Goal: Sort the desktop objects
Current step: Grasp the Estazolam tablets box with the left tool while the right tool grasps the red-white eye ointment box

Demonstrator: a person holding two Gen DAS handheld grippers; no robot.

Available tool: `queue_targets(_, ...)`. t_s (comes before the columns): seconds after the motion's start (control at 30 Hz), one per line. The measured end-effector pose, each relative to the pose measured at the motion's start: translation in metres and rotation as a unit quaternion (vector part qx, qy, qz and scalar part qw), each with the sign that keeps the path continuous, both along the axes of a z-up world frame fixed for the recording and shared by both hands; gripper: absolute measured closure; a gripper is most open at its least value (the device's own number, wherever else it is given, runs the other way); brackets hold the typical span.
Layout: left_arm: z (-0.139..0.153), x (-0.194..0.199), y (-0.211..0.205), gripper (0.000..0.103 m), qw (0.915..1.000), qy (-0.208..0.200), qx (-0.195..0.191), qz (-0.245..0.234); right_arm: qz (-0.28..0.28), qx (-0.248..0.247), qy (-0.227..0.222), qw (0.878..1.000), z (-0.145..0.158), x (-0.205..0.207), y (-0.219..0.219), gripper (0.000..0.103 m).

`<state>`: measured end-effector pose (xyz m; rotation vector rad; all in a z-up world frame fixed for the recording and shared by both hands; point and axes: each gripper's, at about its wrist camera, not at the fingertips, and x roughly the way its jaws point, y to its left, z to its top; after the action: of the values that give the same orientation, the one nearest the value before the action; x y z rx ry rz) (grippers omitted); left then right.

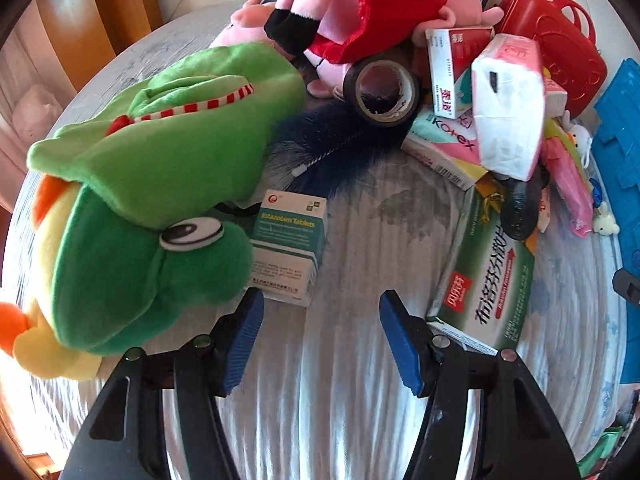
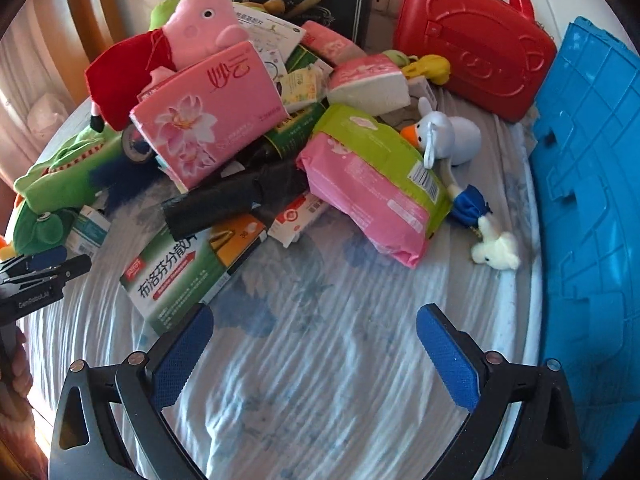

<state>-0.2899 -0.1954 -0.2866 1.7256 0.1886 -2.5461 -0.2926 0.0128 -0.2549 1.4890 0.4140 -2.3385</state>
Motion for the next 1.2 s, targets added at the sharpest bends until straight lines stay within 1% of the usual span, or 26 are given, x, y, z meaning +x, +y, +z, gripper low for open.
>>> queue_targets(0.17,-0.019,-0.018,-0.002,0.043,0.9996,-0.007,-0.026,-0.003,-0.037,-0.019,-0.027,0.999,-0.029,-0.034,-0.005,0.0)
queue_targets(0.27,-0.025,-0.024,-0.004,0.043,0.9997,-0.01,-0.023,-0.007,-0.066,-0.036,-0.041,0.996,-0.043,-0.054,-0.009,0.0)
queue_targets(0.33,-0.024,-0.026,-0.009,0.043,0.9999,-0.014,-0.001,-0.008,-0.079,-0.044,-0.045,0.995,-0.05,-0.065,-0.012,0.0)
queue_targets(0.43,-0.017,-0.018,-0.022,0.043,0.9984,-0.015,0.055,-0.008,-0.082,-0.043,-0.052,0.994,-0.058,-0.075,-0.019,0.005)
queue_targets(0.5,-0.008,-0.008,-0.03,0.043,0.9976,-0.002,0.068,-0.006,-0.08,-0.036,-0.053,0.995,-0.063,-0.079,-0.024,0.005)
queue_targets(0.53,-0.002,-0.004,-0.033,0.043,0.9977,0.006,0.067,-0.006,-0.078,-0.036,-0.055,0.995,-0.066,-0.08,-0.026,0.005)
queue_targets(0.6,0.01,-0.001,-0.036,0.043,0.9977,0.023,0.064,-0.007,-0.075,-0.031,-0.059,0.995,-0.072,-0.081,-0.029,0.013)
queue_targets(0.67,0.014,-0.008,-0.034,0.043,0.998,0.032,0.053,-0.012,-0.077,-0.043,-0.053,0.995,-0.071,-0.082,-0.029,0.016)
queue_targets(0.7,0.012,-0.014,-0.03,0.043,0.9986,0.027,0.042,-0.016,-0.078,-0.041,-0.051,0.995,-0.07,-0.084,-0.029,0.017)
queue_targets(0.73,0.008,-0.021,-0.023,0.042,0.9993,0.023,0.024,-0.02,-0.077,-0.044,-0.049,0.995,-0.07,-0.085,-0.03,0.02)
queue_targets(0.77,0.006,-0.025,-0.016,0.042,0.9991,0.033,-0.014,-0.021,-0.077,-0.049,-0.05,0.995,-0.07,-0.086,-0.029,0.023)
queue_targets(0.8,0.0,-0.029,-0.009,0.042,0.9988,0.026,-0.026,-0.032,-0.077,-0.053,-0.05,0.994,-0.07,-0.087,-0.029,0.029)
queue_targets(0.83,-0.009,-0.034,-0.004,0.042,0.9989,0.009,-0.014,-0.044,-0.081,-0.037,-0.048,0.995,-0.072,-0.089,-0.029,0.06)
queue_targets(0.87,-0.018,-0.037,0.0,0.042,0.9988,-0.008,-0.003,-0.047,-0.088,-0.016,-0.039,0.995,-0.075,-0.091,-0.028,0.071)
queue_targets(0.9,-0.028,-0.039,0.002,0.043,0.9986,-0.024,0.007,-0.046,-0.092,-0.006,-0.029,0.995,-0.073,-0.092,-0.026,0.071)
queue_targets(0.93,-0.027,-0.037,0.006,0.043,0.9991,-0.007,-0.004,-0.042,-0.092,-0.009,-0.029,0.995,-0.072,-0.093,-0.024,0.075)
queue_targets(0.97,-0.028,-0.036,0.008,0.046,0.9991,0.001,-0.005,-0.042,-0.093,-0.01,-0.031,0.995,-0.07,-0.093,-0.021,0.076)
queue_targets(1.03,-0.027,-0.034,0.01,0.057,0.9993,0.006,-0.017,-0.034,-0.092,-0.008,-0.036,0.995,-0.066,-0.09,-0.015,0.076)
queue_targets(1.07,-0.025,-0.034,0.009,0.058,0.9994,0.008,-0.016,-0.031,-0.091,-0.004,-0.036,0.995,-0.065,-0.087,-0.012,0.076)
queue_targets(1.2,-0.022,-0.033,0.001,0.06,0.9997,0.011,0.013,-0.018,-0.088,-0.005,-0.055,0.995,-0.057,-0.068,0.01,0.076)
